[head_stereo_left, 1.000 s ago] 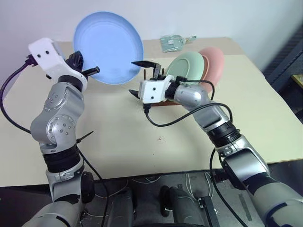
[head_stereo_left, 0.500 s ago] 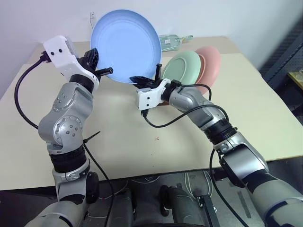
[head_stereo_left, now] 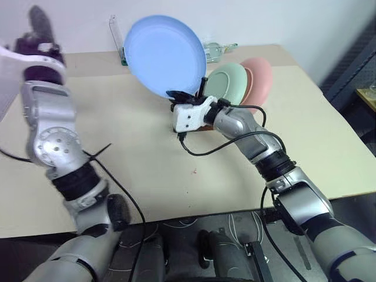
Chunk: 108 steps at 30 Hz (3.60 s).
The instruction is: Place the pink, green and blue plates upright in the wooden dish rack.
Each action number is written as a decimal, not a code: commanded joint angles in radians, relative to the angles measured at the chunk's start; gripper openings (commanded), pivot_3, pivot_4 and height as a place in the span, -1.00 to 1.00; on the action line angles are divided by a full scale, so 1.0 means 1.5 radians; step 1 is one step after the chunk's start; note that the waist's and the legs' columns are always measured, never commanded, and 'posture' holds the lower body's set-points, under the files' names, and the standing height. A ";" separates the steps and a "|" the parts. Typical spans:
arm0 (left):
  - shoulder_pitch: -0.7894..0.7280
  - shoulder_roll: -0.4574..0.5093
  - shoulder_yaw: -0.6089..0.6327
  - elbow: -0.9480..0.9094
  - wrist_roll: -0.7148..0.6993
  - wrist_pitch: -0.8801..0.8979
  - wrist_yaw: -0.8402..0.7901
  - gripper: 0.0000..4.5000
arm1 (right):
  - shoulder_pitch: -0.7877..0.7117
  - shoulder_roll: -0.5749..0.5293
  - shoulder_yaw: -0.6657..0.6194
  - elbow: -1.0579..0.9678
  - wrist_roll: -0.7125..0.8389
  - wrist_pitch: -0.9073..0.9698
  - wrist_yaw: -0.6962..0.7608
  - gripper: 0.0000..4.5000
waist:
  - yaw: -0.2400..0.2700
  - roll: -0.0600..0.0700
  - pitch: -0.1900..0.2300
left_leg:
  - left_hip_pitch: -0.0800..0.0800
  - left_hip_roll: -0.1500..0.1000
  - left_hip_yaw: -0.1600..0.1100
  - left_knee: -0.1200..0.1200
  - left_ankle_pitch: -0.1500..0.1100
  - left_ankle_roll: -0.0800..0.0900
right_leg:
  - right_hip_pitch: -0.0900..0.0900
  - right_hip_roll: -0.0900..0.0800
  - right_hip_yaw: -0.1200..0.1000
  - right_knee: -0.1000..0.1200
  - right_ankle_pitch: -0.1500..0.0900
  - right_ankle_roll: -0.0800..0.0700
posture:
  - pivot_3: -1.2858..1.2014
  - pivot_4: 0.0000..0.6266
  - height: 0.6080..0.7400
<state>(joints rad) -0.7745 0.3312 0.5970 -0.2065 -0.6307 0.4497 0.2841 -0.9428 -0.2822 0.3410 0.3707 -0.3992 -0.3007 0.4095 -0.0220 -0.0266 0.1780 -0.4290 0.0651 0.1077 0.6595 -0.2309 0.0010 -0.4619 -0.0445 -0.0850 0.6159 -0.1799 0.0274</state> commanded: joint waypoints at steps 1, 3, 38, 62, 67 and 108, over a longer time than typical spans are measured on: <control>0.078 0.089 -0.055 0.024 0.083 0.020 -0.076 0.50 | -0.003 0.049 -0.084 -0.110 0.194 0.110 0.074 -1.00 | 0.003 0.000 0.000 | 0.000 0.000 0.000 0.000 0.000 0.000 | 0.000 0.000 0.000 0.000 0.000 0.000 | 0.03 -0.52 0.84; 0.157 0.134 -0.123 0.035 0.107 0.059 -0.147 0.50 | -0.007 0.093 -0.141 -0.180 0.333 0.246 0.099 -1.00 | 0.005 0.000 0.000 | 0.000 0.000 0.000 -0.001 0.000 -0.001 | 0.000 0.000 0.000 0.001 0.001 -0.002 | 0.03 -0.52 0.84; 0.391 0.109 -0.384 -0.139 0.107 0.046 -0.536 0.52 | -0.118 0.173 -0.412 -0.068 0.750 0.787 -0.211 -0.05 | 0.004 0.002 0.001 | -0.009 0.001 0.001 -0.001 0.001 -0.002 | -0.008 -0.004 -0.003 0.000 0.001 -0.003 | 0.03 -0.52 0.84; 0.361 0.079 -0.433 -0.114 0.116 0.035 -0.579 0.52 | 0.081 -0.324 -0.293 -0.248 0.448 0.567 0.068 -0.98 | 0.009 0.003 0.001 | -0.009 0.000 0.000 0.001 0.001 -0.002 | -0.008 -0.004 -0.003 0.000 -0.002 -0.002 | 0.03 -0.52 0.84; 0.340 0.067 -0.444 -0.095 0.126 0.028 -0.591 0.52 | 0.134 -0.361 -0.246 -0.217 0.362 0.492 0.090 -0.98 | 0.004 0.003 0.001 | -0.009 0.000 0.001 0.001 0.001 -0.002 | -0.008 -0.003 -0.002 0.000 -0.001 -0.002 | 0.03 -0.52 0.84; 0.345 0.066 -0.431 -0.112 0.129 0.049 -0.599 0.52 | 0.193 -0.419 -0.274 -0.437 0.472 0.569 0.357 -0.98 | 0.009 0.003 0.001 | -0.008 0.000 0.000 0.002 0.001 -0.001 | -0.007 -0.002 -0.002 0.001 0.000 0.000 | 0.03 -0.52 0.84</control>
<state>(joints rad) -0.2432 0.4289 -0.0617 -0.3540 -0.4273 0.5317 -0.6080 -0.6500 -0.8987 -0.0452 -0.2120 0.2486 0.5207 0.9104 -0.0079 -0.0216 0.1795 -0.4411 0.0658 0.1071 0.6633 -0.2294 -0.0011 -0.4726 -0.0479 -0.0878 0.6174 -0.1804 0.0267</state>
